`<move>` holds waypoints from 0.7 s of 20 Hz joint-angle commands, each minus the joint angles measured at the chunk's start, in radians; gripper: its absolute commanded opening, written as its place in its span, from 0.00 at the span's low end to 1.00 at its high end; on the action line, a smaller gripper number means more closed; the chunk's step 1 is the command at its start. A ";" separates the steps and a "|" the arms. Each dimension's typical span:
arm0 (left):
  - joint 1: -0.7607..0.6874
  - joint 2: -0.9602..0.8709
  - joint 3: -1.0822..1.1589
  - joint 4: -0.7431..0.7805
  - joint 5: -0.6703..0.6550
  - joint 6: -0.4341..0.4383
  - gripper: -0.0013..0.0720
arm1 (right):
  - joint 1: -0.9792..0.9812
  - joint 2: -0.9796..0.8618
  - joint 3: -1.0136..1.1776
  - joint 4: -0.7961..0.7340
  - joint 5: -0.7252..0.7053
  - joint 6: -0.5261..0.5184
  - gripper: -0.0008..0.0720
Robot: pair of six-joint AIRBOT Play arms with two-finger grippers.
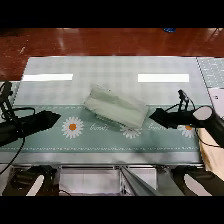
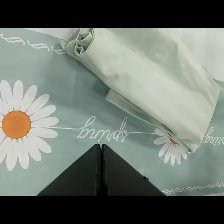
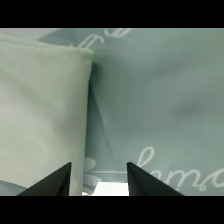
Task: Fold the shirts.
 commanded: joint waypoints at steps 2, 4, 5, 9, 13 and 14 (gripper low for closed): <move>0.001 0.000 -0.001 -0.028 0.000 -0.001 0.05 | 0.072 -0.055 -0.078 0.210 -0.150 -0.052 0.57; 0.001 0.000 -0.001 -0.028 0.000 0.000 0.05 | 0.072 -0.116 -0.069 0.354 -0.143 -0.169 0.57; 0.001 0.000 -0.001 -0.028 0.000 0.000 0.05 | 0.072 -0.150 -0.057 0.412 -0.137 -0.216 0.57; 0.001 0.000 -0.001 -0.028 0.000 -0.001 0.05 | 0.072 -0.278 0.020 0.490 -0.086 -0.304 0.57; 0.001 0.000 -0.001 -0.028 0.001 0.000 0.05 | 0.072 -0.365 0.142 0.539 0.044 -0.476 0.04; 0.001 0.000 -0.001 -0.027 0.001 0.000 0.05 | 0.072 -0.364 0.187 0.539 0.072 -0.488 0.04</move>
